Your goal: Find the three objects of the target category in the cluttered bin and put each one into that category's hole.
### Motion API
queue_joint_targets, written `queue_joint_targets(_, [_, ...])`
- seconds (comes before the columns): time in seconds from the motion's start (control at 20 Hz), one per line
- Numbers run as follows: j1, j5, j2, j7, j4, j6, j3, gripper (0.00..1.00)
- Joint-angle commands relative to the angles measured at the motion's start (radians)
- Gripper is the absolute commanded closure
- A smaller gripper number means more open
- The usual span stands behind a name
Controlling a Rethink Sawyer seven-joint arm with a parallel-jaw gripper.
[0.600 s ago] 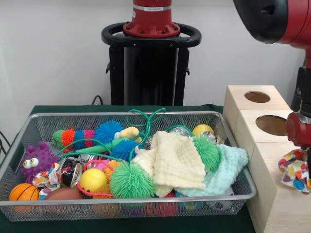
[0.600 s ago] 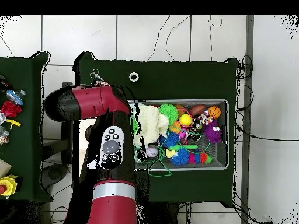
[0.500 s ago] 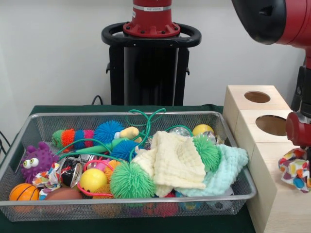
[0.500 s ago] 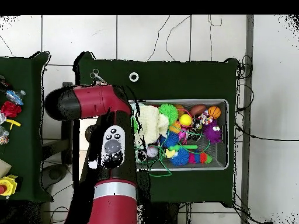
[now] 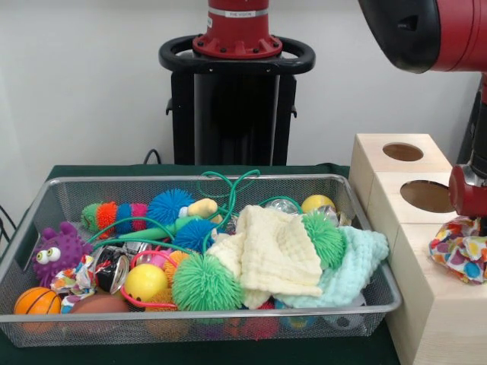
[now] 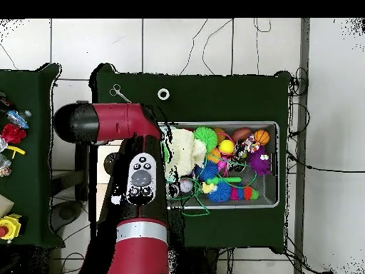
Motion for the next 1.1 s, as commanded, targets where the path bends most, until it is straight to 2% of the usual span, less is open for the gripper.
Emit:
queue_joint_targets(0.05, [-0.001, 0.044, 0.060, 0.237, 0.067, 0.087, 0.025, 1.00])
queue_joint_targets(0.65, [-0.005, 0.020, 0.113, 0.192, 0.044, 0.015, 0.013, 1.00])
queue_joint_targets(0.85, [-0.012, 0.022, 0.118, 0.213, 0.064, -0.049, 0.005, 1.00])
queue_joint_targets(1.1, [-0.040, -0.008, 0.165, 0.142, 0.034, -0.091, 0.027, 1.00])
